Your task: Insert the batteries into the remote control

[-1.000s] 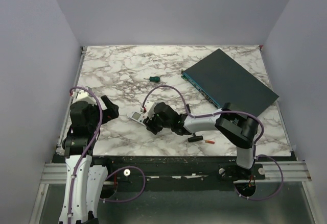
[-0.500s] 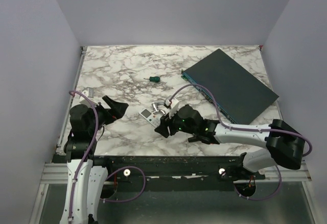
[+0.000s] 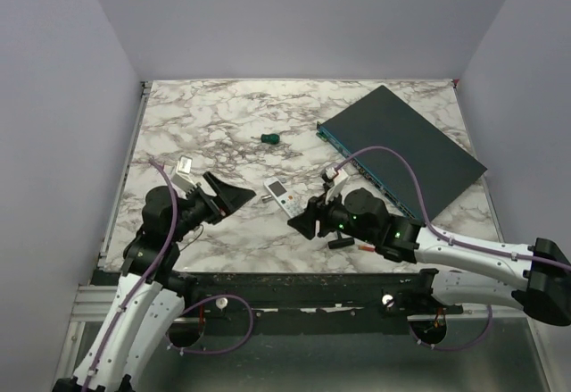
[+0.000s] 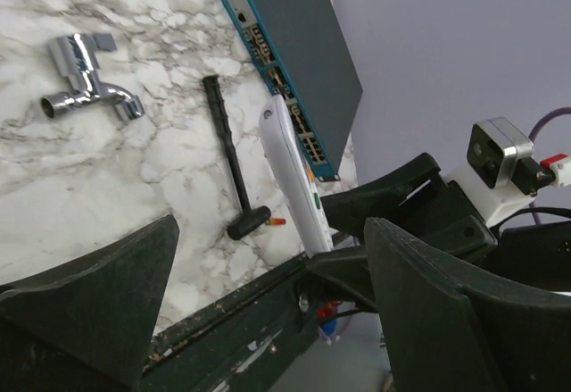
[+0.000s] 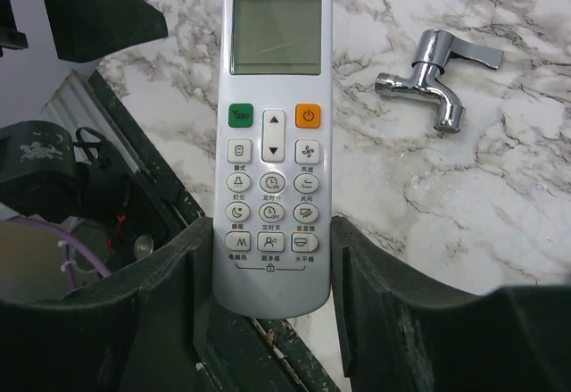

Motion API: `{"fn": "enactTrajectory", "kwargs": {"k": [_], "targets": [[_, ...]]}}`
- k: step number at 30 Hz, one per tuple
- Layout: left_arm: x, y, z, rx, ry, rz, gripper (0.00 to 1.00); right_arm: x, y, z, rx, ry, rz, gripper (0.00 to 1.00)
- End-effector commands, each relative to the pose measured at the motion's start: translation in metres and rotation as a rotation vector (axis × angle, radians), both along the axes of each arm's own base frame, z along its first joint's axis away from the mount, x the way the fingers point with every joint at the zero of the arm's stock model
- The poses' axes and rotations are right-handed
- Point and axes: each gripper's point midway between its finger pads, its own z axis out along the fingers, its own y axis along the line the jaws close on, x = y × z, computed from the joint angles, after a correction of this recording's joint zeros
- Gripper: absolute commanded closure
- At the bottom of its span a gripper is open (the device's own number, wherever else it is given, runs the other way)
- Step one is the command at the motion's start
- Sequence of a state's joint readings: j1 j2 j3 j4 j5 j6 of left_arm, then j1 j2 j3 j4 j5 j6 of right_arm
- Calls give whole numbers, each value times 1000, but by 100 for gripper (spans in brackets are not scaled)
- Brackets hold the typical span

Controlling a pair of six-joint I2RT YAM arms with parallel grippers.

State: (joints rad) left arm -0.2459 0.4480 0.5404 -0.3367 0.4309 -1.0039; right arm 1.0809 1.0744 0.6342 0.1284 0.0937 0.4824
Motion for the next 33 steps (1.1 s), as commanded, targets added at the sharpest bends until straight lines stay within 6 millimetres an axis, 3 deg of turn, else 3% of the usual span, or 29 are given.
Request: {"fn": "enactTrajectory", "kwargs": {"k": [1,5,12,21,33], "targets": [[2,-21,10,-94,7,-27,13,-5,-13,-12,-36,35,-30,99],[3,-30,20,-156,-21,-35,13,-11,-17,-9,-28,25,-7,99],[6,-46,16,-120,32,-37,16,-16,-21,5,-10,-22,30,99],[11,-67,9,-79,100,-37,17,-21,-15,4,-21,-33,79,99],[20,-83,-1,-51,137,-40,29,-30,-6,9,-7,-44,155,99]]}}
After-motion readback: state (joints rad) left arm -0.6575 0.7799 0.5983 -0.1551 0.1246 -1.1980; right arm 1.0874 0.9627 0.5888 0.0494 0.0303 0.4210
